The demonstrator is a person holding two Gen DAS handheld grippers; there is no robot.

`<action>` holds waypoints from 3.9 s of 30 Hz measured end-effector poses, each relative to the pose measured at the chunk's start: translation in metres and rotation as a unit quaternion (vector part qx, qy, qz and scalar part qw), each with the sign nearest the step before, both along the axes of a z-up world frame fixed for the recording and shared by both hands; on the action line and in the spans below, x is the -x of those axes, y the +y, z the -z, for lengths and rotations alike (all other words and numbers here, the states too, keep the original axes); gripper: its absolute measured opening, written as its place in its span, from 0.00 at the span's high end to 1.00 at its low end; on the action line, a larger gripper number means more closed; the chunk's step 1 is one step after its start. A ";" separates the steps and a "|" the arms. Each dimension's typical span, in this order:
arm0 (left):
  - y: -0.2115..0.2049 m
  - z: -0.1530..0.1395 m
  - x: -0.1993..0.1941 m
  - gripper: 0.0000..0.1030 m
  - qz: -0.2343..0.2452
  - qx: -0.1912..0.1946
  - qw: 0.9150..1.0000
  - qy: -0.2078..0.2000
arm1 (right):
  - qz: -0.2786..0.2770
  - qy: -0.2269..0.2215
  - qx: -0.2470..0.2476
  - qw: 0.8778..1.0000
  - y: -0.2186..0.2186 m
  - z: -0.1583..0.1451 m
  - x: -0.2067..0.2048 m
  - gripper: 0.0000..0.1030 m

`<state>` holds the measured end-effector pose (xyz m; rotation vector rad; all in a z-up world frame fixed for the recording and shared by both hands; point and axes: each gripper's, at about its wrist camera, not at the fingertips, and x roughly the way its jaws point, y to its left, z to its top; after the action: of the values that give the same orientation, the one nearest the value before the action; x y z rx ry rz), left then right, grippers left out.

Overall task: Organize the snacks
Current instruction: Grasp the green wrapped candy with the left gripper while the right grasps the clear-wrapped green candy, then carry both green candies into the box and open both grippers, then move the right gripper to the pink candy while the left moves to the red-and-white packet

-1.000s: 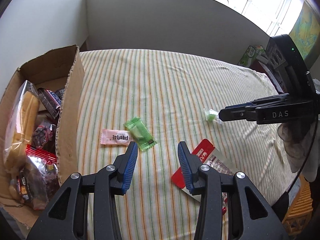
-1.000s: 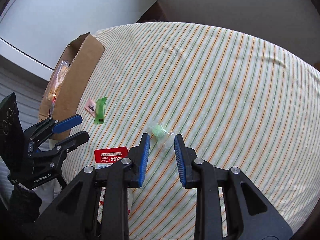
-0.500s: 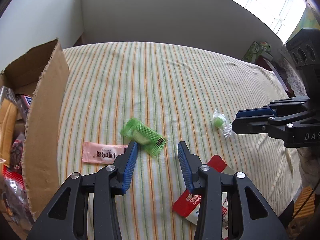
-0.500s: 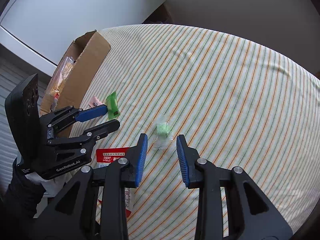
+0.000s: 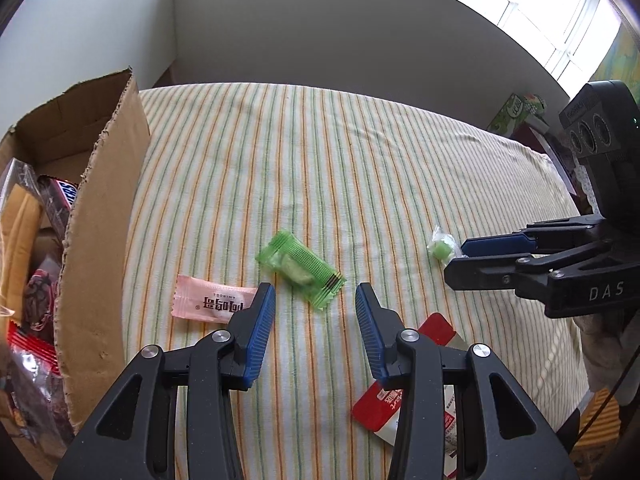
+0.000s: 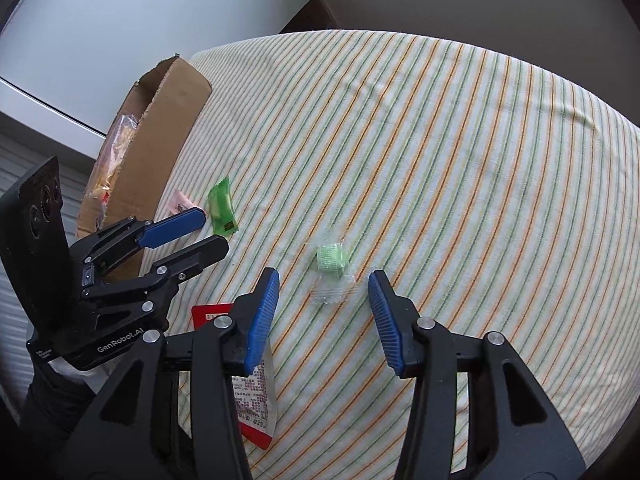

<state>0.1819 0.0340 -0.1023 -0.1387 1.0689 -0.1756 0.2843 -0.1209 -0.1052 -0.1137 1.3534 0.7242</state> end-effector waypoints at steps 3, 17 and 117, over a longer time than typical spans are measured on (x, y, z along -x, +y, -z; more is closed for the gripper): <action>-0.012 0.001 -0.009 0.61 -0.002 -0.005 1.000 -0.001 | -0.013 -0.025 0.024 0.999 0.010 -0.001 0.002 0.53; -0.041 0.005 -0.020 0.75 0.026 -0.074 0.997 -0.028 | -0.067 -0.097 0.106 0.987 0.019 0.000 0.019 0.73; 0.111 -0.081 0.130 0.56 -0.075 -0.036 0.988 -0.131 | -0.090 -0.154 0.005 0.984 0.104 -0.094 0.057 0.21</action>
<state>0.0518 0.1453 -0.0211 -0.1264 0.7973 -0.0190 0.2270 -0.0166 -0.0110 -0.3448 1.0592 0.8147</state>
